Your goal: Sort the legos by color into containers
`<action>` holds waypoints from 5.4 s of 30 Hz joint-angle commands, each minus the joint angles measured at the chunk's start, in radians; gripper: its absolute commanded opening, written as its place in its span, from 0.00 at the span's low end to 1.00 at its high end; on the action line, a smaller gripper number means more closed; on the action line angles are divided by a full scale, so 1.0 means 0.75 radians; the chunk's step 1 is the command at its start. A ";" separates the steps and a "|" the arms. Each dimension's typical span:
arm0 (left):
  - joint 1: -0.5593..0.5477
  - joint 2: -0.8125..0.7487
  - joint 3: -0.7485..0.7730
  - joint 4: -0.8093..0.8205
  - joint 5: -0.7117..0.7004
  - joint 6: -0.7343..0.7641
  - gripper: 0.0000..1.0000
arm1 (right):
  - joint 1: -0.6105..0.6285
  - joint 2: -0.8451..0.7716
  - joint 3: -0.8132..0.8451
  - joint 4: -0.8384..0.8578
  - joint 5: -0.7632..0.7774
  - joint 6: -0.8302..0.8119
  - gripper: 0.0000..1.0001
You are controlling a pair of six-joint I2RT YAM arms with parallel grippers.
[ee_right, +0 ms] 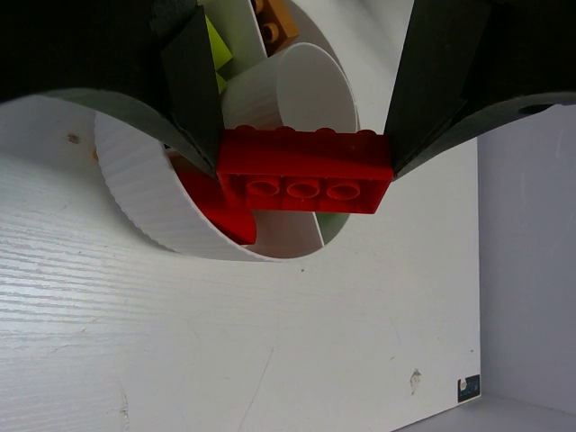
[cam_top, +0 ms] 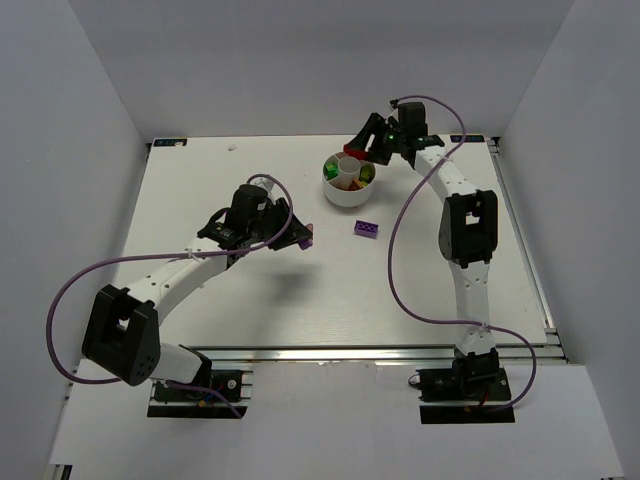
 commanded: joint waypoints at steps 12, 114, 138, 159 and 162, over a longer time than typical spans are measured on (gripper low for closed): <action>0.009 -0.019 0.036 0.000 0.008 0.018 0.05 | 0.008 0.004 0.050 0.013 0.036 -0.025 0.80; -0.042 1.220 0.981 1.127 -0.113 0.814 0.47 | -0.412 -1.245 -1.370 0.179 -0.815 -1.105 0.43; -0.044 0.886 0.907 1.045 -0.258 0.789 0.37 | -0.336 -1.192 -1.257 -0.234 -0.831 -1.779 0.89; 0.095 -0.849 -0.430 0.109 -0.527 0.266 0.69 | 0.392 -0.485 -0.452 -0.801 0.447 -1.753 0.86; 0.095 -1.105 -0.543 -0.008 -0.615 0.176 0.69 | 0.396 -0.452 -0.451 -0.815 0.506 -1.745 0.86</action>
